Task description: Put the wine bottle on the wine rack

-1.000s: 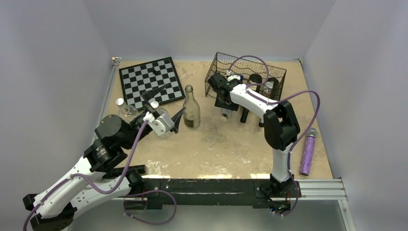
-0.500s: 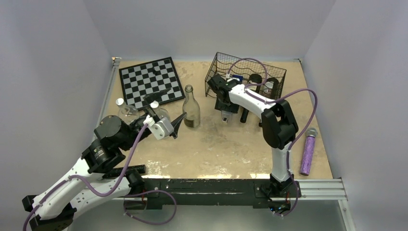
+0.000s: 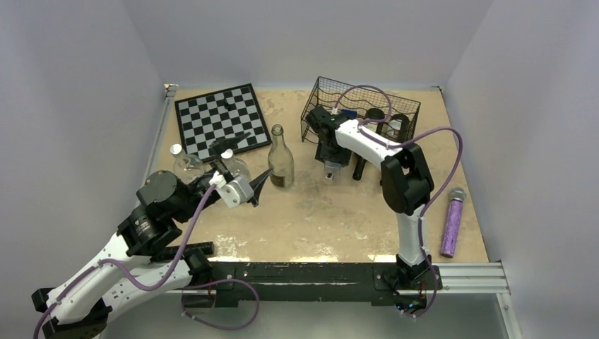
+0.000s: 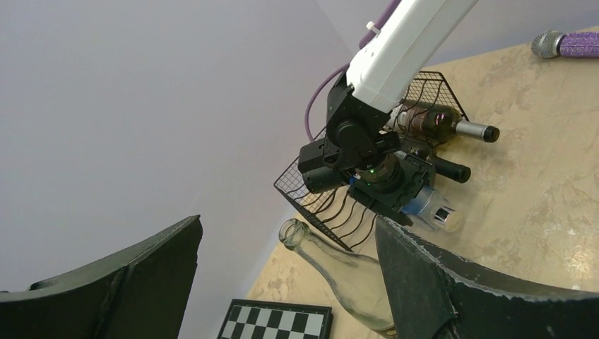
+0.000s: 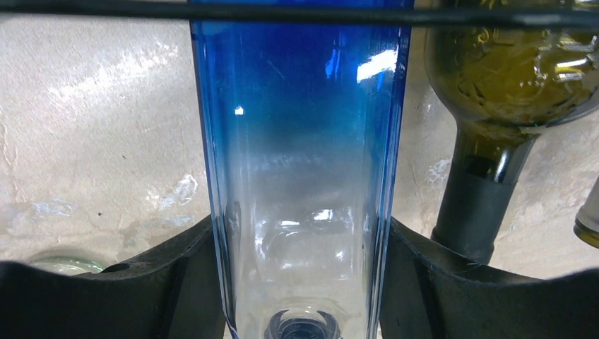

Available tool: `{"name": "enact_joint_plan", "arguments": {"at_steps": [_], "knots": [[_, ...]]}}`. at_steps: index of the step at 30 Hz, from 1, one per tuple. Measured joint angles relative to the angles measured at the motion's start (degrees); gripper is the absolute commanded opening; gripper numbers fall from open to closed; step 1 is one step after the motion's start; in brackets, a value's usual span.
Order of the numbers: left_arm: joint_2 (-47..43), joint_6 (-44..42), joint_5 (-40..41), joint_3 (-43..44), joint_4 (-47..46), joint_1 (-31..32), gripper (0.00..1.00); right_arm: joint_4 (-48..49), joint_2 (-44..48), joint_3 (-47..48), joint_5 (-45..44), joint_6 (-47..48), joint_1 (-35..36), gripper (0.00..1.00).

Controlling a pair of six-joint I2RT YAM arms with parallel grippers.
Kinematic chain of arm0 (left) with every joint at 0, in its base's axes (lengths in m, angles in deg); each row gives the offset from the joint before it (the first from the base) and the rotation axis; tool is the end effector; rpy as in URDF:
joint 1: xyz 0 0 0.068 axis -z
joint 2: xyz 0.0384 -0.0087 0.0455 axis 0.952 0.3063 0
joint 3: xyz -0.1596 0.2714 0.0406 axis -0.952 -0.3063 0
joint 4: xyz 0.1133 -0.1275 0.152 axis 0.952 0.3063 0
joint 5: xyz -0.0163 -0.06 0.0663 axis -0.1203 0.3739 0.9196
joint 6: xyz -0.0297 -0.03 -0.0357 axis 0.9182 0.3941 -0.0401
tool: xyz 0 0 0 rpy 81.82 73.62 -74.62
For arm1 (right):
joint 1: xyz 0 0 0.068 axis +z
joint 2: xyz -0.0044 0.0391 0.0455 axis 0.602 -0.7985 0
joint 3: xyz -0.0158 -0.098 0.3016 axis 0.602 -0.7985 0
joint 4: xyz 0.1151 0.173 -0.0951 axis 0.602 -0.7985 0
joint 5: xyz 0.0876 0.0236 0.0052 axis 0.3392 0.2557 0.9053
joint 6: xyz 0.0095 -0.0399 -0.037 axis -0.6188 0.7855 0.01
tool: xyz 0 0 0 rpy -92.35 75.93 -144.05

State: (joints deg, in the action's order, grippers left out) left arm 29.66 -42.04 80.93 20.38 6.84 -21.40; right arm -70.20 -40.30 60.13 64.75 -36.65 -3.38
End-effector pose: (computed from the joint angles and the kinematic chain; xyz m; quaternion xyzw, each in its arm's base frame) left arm 0.0379 -0.0497 0.4393 0.4670 0.4701 -0.1195 0.7394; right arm 0.3450 0.2113 0.2620 0.1450 0.9600 -0.0754 0.2275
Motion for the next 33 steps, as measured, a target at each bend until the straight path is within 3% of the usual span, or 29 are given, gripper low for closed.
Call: {"name": "enact_joint_plan", "arguments": {"at_steps": [10, 27, 28, 30, 33], "knots": [[0.0, -0.5, -1.0, 0.9, 0.7, 0.0, 0.96, -2.8, -4.9, 6.5, 8.0, 1.0, -3.7, 0.0], [0.6, -0.6, -1.6, 1.0, 1.0, 0.0, 0.96, -7.8, -7.6, 11.8, 13.0, 2.4, -6.1, 0.0], [0.6, -0.6, -1.7, 1.0, 1.0, 0.0, 0.96, -7.8, -7.6, 11.8, 13.1, 2.4, -6.1, 0.04], [0.7, -0.6, -1.9, 1.0, 1.0, 0.0, 0.96, -7.9, -7.6, 11.8, 13.1, 2.6, -6.1, 0.35], [0.8, -0.6, -2.2, 1.0, 1.0, 0.0, 0.96, -8.3, -7.6, 12.0, 13.2, 3.3, -6.3, 0.56]]}}
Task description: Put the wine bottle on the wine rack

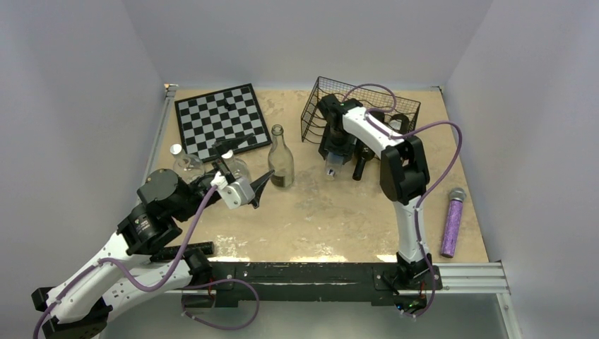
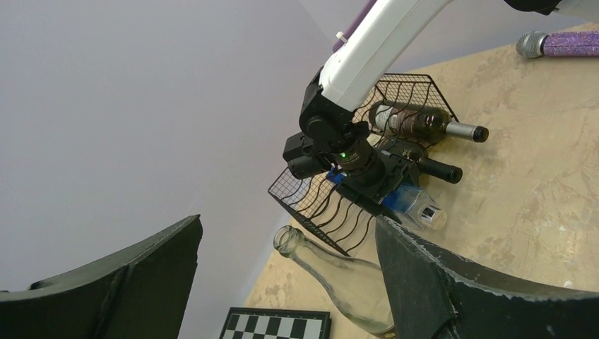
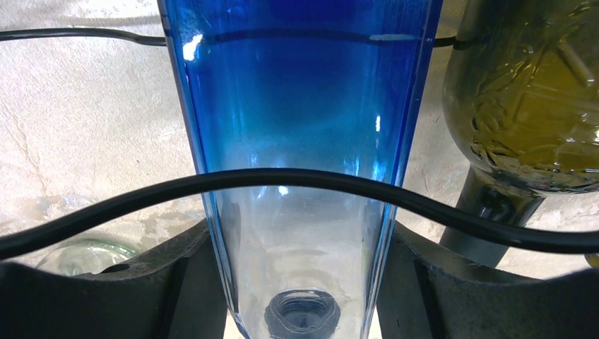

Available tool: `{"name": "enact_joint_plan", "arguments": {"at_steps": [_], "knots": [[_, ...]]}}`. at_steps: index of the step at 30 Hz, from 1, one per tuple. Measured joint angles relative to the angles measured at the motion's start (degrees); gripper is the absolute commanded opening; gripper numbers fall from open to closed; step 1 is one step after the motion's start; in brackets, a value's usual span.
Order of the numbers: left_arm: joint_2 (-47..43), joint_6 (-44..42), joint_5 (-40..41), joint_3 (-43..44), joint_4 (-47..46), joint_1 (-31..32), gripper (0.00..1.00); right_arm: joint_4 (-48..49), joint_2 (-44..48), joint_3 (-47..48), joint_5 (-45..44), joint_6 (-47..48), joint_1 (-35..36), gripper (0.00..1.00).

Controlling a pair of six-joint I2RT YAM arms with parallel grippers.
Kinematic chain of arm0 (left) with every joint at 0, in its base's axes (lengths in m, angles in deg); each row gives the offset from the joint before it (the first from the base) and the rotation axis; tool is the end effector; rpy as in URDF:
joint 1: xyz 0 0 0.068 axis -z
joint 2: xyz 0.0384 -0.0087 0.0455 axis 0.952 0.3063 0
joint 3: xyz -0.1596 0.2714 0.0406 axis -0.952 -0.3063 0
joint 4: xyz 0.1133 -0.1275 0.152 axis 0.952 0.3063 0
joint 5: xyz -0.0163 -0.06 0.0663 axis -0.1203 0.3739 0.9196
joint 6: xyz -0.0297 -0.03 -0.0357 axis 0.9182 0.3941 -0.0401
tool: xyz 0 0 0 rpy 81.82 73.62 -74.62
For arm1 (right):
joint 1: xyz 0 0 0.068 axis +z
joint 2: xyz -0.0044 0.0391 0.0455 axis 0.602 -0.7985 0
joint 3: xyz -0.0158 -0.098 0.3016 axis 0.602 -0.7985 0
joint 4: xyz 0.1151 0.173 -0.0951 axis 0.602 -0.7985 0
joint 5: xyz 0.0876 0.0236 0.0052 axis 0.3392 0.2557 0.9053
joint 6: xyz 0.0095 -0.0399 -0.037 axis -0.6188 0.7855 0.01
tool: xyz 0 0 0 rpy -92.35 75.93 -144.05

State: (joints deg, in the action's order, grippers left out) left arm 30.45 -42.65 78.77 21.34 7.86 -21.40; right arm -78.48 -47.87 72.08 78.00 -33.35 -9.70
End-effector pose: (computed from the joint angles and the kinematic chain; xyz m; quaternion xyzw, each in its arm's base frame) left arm 0.0382 -0.0524 0.4416 0.4831 0.4617 -0.1275 0.7329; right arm 0.3886 0.1929 0.2536 0.1560 0.9791 -0.0211 0.1287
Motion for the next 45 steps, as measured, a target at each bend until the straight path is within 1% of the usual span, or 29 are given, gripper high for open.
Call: {"name": "enact_joint_plan", "arguments": {"at_steps": [2, 7, 9, 12, 14, 16, 18, 20, 24, 26, 31, 37, 45], "knots": [[0.0, 0.0, -0.2, 0.0, 0.0, 0.0, 0.96, 0.3, 0.2, -0.4, 0.2, 0.3, -0.1, 0.71], [0.0, 0.0, -0.4, 0.0, 0.0, 0.0, 0.96, 3.6, 3.0, -5.2, 1.8, 1.7, -0.1, 0.88], [0.0, 0.0, -0.5, 0.0, 0.0, 0.0, 0.96, 3.6, 3.6, -6.3, 2.3, 2.3, 0.1, 0.93], [0.2, 0.0, -0.5, 0.0, 0.0, 0.0, 0.96, 3.5, 4.4, -7.5, 2.3, 3.1, 0.5, 0.94], [0.3, 0.0, -0.6, 0.0, 0.0, 0.0, 0.96, 3.3, 4.8, -7.9, 2.2, 3.5, 1.0, 0.87], [0.3, 0.0, -0.7, 0.0, 0.0, 0.0, 0.96, 3.1, 5.0, -8.0, 1.6, 3.6, 1.7, 0.77], [0.4, 0.1, -0.9, 0.0, 0.0, 0.0, 0.96, 2.7, 5.2, -8.0, 0.8, 3.5, 2.5, 0.71], [0.4, 0.1, -0.9, 0.0, 0.0, 0.0, 0.96, 2.3, 5.4, -8.0, 0.3, 3.2, 3.1, 0.6], [0.3, 0.2, -1.5, 0.0, 0.0, 0.0, 0.96, 2.0, 5.4, -7.9, -0.3, 1.9, 3.6, 0.17], [0.3, 0.2, -1.7, 0.0, 0.0, 0.0, 0.96, 1.9, 5.4, -7.9, -0.2, 1.9, 3.6, 0.0], [0.2, 0.2, -1.8, 0.0, 0.0, 0.0, 0.96, 0.7, 4.7, -6.4, -0.1, 1.9, 3.5, 0.0], [0.1, 0.2, -1.9, 0.6, 0.0, 0.0, 0.96, -1.6, 1.4, -2.4, 1.6, 1.6, 2.5, 0.0], [0.0, 0.2, -1.9, 0.9, 0.0, 0.0, 0.96, -1.7, 1.1, -2.4, 4.5, 1.3, 1.8, 0.0]]}}
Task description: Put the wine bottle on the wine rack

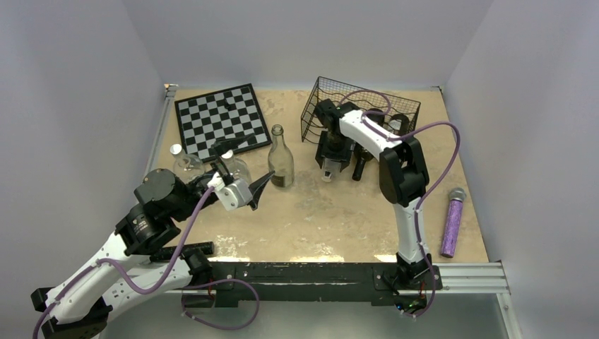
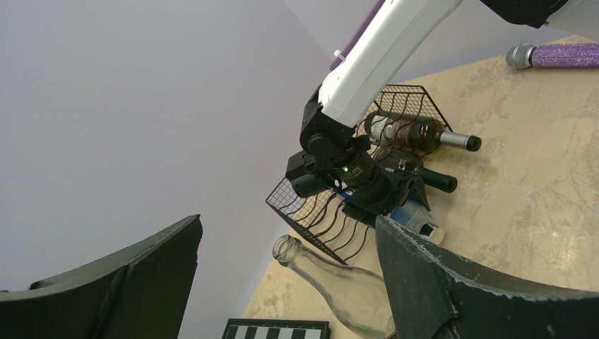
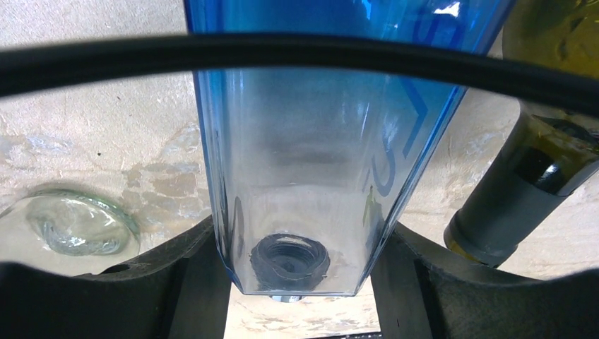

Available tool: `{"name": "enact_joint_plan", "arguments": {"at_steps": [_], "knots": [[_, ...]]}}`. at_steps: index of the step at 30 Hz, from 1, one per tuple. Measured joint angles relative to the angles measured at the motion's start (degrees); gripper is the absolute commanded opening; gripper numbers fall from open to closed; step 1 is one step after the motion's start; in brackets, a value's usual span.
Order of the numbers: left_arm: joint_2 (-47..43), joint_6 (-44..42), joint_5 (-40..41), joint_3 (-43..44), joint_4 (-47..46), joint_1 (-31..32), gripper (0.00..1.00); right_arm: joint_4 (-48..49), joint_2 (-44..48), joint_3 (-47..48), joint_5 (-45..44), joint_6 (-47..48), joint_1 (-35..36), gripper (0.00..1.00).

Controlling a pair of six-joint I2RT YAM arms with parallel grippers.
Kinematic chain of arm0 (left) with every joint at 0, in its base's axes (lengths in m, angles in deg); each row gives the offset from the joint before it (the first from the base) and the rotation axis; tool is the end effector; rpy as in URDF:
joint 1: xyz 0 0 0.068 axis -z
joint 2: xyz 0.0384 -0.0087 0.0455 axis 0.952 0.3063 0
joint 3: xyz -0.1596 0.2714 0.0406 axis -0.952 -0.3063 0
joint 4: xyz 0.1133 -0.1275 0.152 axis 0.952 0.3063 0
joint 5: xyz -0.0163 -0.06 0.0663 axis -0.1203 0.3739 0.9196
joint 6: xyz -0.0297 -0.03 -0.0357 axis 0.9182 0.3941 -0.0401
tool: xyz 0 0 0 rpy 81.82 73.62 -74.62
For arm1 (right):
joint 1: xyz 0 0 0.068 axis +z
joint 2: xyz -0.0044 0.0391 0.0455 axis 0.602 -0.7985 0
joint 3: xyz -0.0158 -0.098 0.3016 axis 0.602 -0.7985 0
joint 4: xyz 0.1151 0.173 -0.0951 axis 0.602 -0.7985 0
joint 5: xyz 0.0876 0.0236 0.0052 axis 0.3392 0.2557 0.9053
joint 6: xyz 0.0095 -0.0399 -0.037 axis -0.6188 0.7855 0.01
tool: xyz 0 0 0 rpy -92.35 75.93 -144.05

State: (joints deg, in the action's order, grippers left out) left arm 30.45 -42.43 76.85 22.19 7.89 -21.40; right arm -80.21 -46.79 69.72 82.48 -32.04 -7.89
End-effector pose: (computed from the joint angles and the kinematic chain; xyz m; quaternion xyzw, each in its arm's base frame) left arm 0.0359 -0.0515 0.4458 0.4874 0.4496 -0.1401 0.7353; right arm 0.3716 0.2024 0.2506 0.1249 0.9885 -0.0045 0.0850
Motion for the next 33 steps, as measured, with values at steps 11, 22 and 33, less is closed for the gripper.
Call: {"name": "enact_joint_plan", "arguments": {"at_steps": [11, 22, 33], "knots": [[0.0, 0.0, 0.0, 0.1, 0.0, 0.0, 0.96, -2.8, -1.4, 2.9, 2.8, 0.8, -1.9, 0.0], [0.0, 0.0, 0.0, 0.1, 0.0, 0.0, 0.96, -4.2, -1.9, 4.2, 3.3, 2.4, -2.4, 0.45], [0.0, 0.0, 0.0, 0.1, 0.3, 0.0, 0.96, 0.7, 0.3, -1.0, 3.1, 4.2, -3.1, 0.99]]}}
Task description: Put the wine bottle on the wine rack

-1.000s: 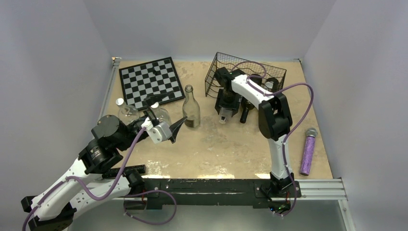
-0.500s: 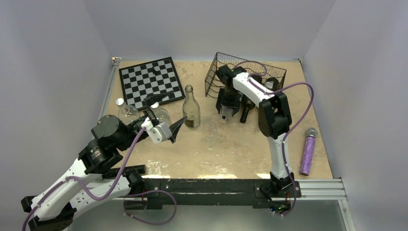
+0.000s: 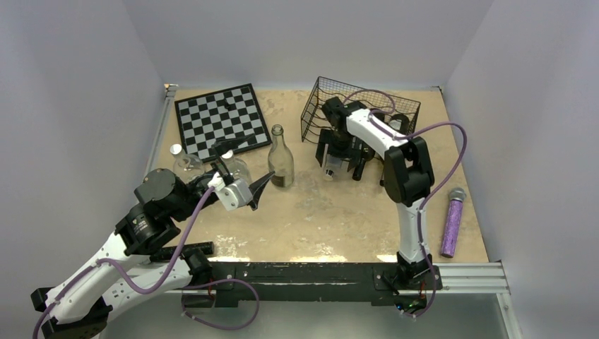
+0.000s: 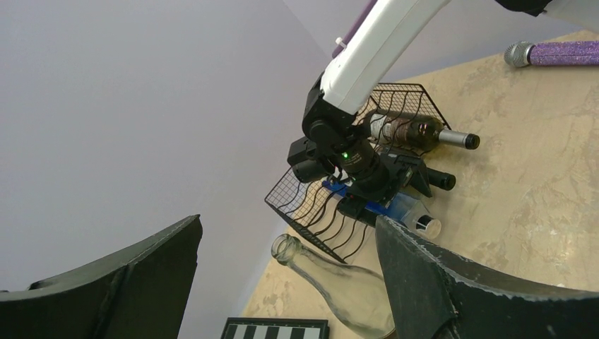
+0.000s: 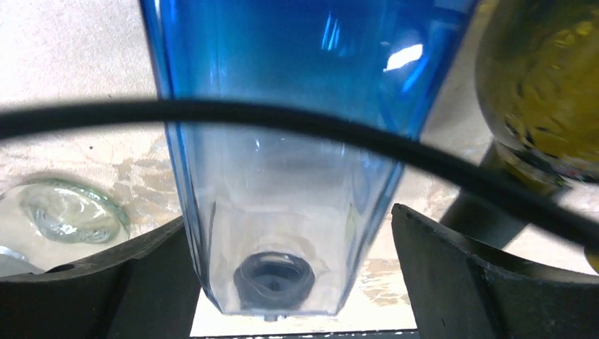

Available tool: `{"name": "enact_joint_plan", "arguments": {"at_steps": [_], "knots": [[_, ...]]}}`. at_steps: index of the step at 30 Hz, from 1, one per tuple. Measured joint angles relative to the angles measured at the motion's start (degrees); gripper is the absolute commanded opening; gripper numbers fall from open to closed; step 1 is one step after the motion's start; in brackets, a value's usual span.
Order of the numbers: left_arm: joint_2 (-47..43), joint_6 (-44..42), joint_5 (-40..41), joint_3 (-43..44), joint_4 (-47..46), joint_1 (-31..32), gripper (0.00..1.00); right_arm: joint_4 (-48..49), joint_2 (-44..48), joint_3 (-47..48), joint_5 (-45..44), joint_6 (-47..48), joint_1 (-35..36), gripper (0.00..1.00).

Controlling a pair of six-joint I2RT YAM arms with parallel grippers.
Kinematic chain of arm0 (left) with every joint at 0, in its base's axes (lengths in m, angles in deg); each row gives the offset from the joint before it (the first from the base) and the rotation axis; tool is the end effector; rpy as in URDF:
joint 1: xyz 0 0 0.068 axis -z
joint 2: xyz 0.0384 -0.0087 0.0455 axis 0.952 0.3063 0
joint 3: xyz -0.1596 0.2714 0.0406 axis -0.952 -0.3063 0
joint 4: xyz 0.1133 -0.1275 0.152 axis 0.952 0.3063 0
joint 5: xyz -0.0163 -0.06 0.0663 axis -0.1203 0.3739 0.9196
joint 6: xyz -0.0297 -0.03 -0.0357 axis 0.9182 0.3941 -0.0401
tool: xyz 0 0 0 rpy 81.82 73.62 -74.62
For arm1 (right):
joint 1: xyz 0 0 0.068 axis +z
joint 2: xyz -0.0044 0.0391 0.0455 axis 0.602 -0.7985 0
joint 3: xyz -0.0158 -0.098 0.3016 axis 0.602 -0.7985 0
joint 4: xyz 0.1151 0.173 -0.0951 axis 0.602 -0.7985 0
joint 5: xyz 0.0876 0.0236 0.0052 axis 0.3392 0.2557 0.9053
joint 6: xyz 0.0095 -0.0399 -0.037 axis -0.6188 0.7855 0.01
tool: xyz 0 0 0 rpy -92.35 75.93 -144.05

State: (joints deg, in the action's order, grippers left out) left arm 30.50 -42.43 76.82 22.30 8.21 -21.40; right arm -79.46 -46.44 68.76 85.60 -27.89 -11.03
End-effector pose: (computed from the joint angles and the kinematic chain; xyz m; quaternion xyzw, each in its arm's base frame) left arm 0.0359 -0.0515 0.4457 0.4887 0.4508 -0.1402 0.7337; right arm 0.3799 0.1830 0.2492 0.1145 0.9908 0.0137 0.0711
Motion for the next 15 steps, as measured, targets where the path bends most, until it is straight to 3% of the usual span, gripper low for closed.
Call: {"name": "enact_joint_plan", "arguments": {"at_steps": [15], "knots": [[-0.1, 0.0, 0.3, 0.0, 0.1, 0.0, 0.97, 5.3, 22.1, -4.2, -7.0, 3.9, 2.4, 0.97]]}}
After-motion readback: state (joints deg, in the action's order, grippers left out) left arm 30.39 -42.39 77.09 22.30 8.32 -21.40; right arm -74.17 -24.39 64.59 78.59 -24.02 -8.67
